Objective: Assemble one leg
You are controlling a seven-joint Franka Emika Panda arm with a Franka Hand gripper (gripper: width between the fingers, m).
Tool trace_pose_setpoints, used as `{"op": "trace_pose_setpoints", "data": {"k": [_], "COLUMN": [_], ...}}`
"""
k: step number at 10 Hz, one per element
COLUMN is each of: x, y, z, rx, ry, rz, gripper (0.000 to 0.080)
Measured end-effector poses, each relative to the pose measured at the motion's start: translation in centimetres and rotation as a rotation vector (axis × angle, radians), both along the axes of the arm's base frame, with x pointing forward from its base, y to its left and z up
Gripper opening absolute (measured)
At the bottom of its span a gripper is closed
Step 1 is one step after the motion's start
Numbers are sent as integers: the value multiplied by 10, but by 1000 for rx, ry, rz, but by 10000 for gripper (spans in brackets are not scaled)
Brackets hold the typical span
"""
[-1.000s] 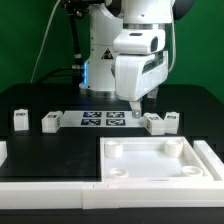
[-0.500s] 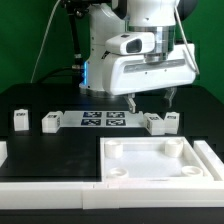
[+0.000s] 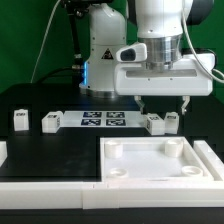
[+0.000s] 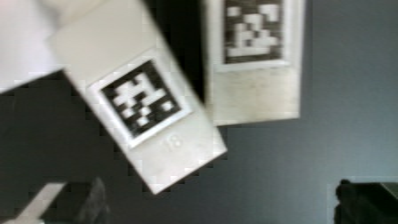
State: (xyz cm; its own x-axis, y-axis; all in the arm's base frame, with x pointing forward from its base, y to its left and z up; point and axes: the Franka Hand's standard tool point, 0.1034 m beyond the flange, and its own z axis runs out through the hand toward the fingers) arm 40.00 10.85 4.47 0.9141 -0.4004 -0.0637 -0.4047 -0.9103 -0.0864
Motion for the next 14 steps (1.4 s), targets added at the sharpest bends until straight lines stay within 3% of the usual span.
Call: {"op": "trace_pose_setpoints", "data": {"k": [2, 5, 7, 9, 14], "x": [-1, -1, -16, -17, -27], "y": [2, 3, 15, 19, 16], "z": [0, 1, 0, 3, -4], "rx": [4, 10, 23, 89, 239], "ry": [18, 48, 155, 332, 745], "rz": [-161, -133, -57, -12, 39], "gripper": [649, 649, 649, 649, 649]}}
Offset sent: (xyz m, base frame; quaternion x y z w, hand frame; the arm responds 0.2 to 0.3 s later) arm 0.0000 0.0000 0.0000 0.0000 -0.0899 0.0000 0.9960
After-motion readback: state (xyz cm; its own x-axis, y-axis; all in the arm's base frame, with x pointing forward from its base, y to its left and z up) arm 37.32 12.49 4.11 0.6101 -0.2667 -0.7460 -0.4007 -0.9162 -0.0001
